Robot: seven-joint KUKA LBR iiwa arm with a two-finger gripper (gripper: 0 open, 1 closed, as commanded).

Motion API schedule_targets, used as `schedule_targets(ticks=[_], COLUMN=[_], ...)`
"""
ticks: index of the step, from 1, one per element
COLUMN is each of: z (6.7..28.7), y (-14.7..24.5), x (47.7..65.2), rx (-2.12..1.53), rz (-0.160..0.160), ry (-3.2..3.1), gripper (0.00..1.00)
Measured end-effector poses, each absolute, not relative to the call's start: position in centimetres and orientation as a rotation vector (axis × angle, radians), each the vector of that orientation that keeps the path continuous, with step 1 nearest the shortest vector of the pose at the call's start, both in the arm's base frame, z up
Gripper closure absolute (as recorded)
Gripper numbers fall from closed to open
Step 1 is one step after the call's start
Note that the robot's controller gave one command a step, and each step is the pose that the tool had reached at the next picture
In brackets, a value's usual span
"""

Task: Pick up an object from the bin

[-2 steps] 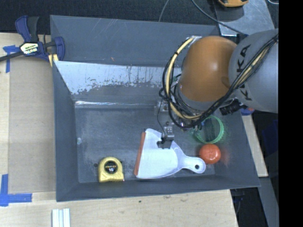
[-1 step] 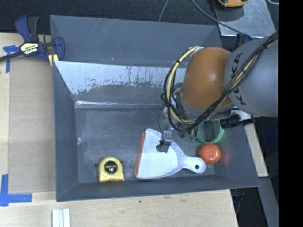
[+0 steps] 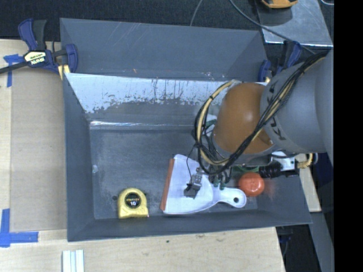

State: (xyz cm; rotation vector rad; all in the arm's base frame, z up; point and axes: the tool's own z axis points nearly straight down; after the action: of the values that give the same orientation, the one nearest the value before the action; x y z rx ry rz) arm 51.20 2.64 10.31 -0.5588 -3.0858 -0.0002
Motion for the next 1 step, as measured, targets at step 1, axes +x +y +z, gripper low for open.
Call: schedule_targets(ticks=[1], z=[8.48], y=[0.19], x=[53.74], rx=[-0.735], rz=[0.002], ry=[-3.053], gripper=[0.00])
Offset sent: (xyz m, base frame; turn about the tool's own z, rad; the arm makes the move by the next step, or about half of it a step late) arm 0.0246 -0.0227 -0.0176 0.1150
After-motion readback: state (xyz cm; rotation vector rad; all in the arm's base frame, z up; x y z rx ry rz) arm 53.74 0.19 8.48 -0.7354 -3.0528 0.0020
